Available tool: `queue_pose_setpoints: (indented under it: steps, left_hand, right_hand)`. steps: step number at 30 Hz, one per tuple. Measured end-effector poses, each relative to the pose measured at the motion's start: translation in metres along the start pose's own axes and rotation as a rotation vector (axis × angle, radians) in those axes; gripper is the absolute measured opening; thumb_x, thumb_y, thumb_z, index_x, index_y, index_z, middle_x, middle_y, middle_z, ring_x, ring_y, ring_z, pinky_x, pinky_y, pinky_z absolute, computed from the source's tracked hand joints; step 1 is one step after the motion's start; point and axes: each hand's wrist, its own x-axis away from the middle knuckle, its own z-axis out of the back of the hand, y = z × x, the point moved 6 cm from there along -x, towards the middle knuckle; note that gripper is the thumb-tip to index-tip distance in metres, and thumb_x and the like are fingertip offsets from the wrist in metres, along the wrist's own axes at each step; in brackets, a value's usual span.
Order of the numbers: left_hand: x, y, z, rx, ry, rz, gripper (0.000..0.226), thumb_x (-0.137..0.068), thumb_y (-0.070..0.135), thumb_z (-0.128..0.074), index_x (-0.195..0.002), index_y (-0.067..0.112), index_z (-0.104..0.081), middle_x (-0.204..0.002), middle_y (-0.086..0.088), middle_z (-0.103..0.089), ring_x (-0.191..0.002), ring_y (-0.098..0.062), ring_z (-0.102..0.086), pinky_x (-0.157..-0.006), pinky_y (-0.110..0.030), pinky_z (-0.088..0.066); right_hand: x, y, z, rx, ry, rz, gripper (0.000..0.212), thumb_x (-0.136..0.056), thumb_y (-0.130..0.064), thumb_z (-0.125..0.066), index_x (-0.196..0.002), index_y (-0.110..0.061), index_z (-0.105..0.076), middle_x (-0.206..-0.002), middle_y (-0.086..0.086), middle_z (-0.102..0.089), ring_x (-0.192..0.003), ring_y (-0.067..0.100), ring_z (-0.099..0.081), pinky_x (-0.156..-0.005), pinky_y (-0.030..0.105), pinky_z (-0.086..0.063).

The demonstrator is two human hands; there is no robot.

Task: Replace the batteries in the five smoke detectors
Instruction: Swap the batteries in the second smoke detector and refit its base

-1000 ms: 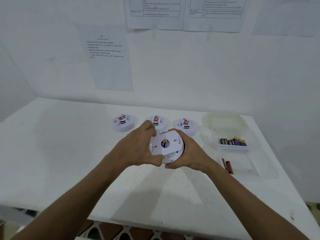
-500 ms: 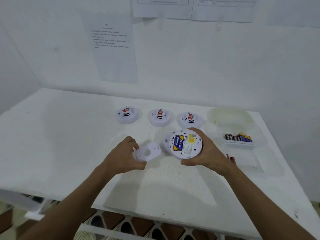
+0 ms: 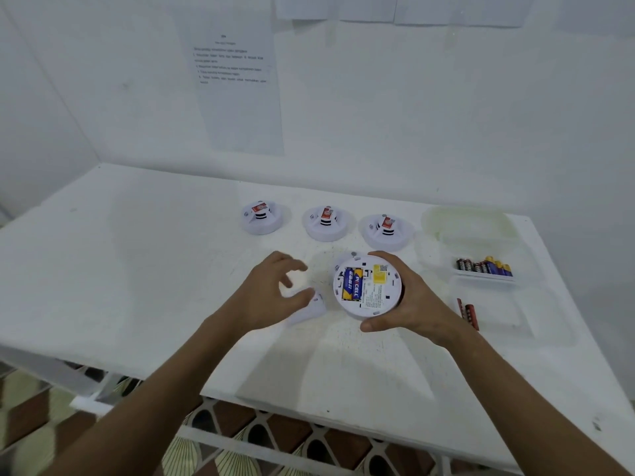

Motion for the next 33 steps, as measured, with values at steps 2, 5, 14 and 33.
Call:
queue_pose_setpoints:
  steps: [2,5,14,33]
  left_hand:
    - [-0.005,0.035,0.003,0.072,-0.044,-0.051,0.041,-0.080,0.036,-0.074,-0.117,0.029,-0.060,-0.117,0.014,-0.056,-0.085,-0.004,-0.065,-0.065,-0.010,-0.047]
    - [-0.016,0.076,-0.004,0.067,-0.193,-0.110,0.044,-0.080,0.029,-0.073,-0.121,0.029,-0.057,-0.121,0.015,-0.058,-0.085,-0.005,-0.066,-0.063,-0.008,-0.049]
    - [-0.045,0.150,-0.047,-0.090,-0.345,-0.180,0.048,-0.073,0.024,-0.080,-0.117,0.023,-0.061,-0.087,0.018,-0.063,-0.074,-0.011,-0.068,-0.066,-0.025,-0.059]
    - [-0.098,0.232,-0.134,-0.379,-0.503,-0.304,0.038,-0.070,0.035,-0.081,-0.095,0.014,-0.061,-0.090,0.002,-0.068,-0.074,-0.021,-0.068,-0.064,-0.037,-0.059]
  right_hand:
    - [0.003,-0.002,0.004,0.003,-0.003,0.010,0.095,-0.055,0.003,-0.091,-0.134,-0.025,-0.046,-0.123,-0.014,-0.062,-0.117,0.007,-0.058,-0.088,0.025,-0.055]
    - [0.008,-0.007,0.015,0.011,0.009,0.029,0.099,-0.056,0.003,-0.091,-0.138,-0.023,-0.043,-0.125,-0.012,-0.061,-0.118,0.011,-0.058,-0.091,0.028,-0.055]
    - [0.041,-0.009,0.077,0.064,0.081,0.060,0.098,-0.054,0.003,-0.092,-0.132,-0.033,-0.044,-0.117,-0.020,-0.061,-0.113,0.006,-0.060,-0.085,0.020,-0.054]
    - [0.073,0.021,0.173,0.149,0.188,0.067,0.088,-0.053,-0.013,-0.094,-0.128,-0.029,-0.051,-0.116,-0.012,-0.064,-0.110,0.015,-0.063,-0.091,0.025,-0.054]
